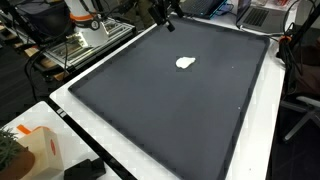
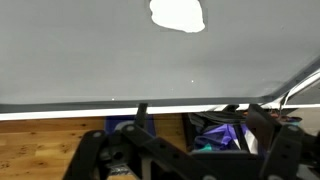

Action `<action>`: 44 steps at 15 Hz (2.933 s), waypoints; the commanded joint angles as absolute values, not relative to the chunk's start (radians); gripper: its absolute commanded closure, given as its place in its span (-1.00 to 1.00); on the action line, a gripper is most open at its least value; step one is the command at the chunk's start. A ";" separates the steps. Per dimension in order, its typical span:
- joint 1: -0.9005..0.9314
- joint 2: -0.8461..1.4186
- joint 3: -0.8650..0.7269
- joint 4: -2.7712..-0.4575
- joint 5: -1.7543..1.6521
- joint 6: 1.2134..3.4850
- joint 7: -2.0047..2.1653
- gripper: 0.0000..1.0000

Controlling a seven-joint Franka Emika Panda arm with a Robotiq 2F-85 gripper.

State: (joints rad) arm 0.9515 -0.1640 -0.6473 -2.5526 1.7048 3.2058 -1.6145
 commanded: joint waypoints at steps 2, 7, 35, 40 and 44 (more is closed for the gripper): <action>0.914 -0.029 -0.663 -2.490 1.885 3.090 -1.870 -1.00; 0.908 -0.003 -0.669 -2.494 1.963 3.024 -1.916 -1.00; 0.560 0.186 -0.426 -2.515 2.451 2.601 -2.729 -1.00; 0.379 0.179 -0.243 -2.497 2.447 2.624 -2.762 -1.00; 0.441 0.201 -0.295 -2.469 2.430 2.628 -2.741 -1.00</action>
State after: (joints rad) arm 0.4141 0.1914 -0.2711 -2.4800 2.4199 2.6244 -2.7140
